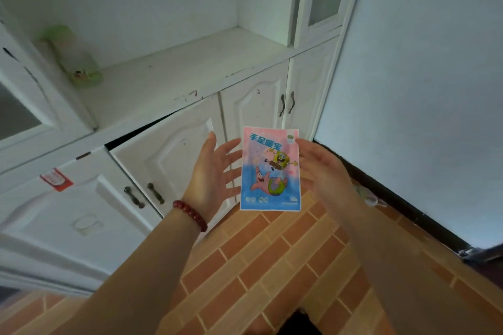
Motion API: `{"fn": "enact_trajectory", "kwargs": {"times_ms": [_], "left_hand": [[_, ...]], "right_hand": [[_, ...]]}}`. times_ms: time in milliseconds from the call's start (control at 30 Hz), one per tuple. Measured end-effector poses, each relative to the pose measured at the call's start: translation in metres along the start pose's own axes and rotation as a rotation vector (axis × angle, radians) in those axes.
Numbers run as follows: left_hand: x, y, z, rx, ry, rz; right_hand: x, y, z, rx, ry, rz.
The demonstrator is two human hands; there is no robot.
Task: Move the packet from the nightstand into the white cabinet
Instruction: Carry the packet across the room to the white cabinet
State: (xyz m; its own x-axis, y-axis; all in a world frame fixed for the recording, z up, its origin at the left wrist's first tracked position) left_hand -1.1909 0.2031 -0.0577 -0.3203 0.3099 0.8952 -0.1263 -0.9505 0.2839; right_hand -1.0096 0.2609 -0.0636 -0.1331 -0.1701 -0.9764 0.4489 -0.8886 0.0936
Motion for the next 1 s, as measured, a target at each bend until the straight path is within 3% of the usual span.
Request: {"fn": "enact_trajectory", "kwargs": {"times_ms": [667,1000], "left_hand": [[0.105,-0.287,-0.006,0.065,0.006,0.067],[0.138,-0.360,-0.044,0.158,0.055,0.076]], "right_hand": [[-0.072,-0.271,-0.122,-0.019,0.073,0.062],[-0.074,-0.381,-0.130,-0.129,0.038,0.051]]}}
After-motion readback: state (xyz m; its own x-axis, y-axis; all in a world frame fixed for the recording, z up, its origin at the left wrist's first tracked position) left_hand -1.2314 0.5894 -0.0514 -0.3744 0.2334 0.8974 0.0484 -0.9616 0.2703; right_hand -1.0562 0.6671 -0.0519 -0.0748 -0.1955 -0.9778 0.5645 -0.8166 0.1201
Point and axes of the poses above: each hand's wrist, its own y-axis away from the middle knuckle, its own z-axis out of the palm, x = y × z, the point moved 8 cm from there along -y, towards the middle knuckle, and after that the axes turned 15 degrees about -x, right-handed, at the moved point
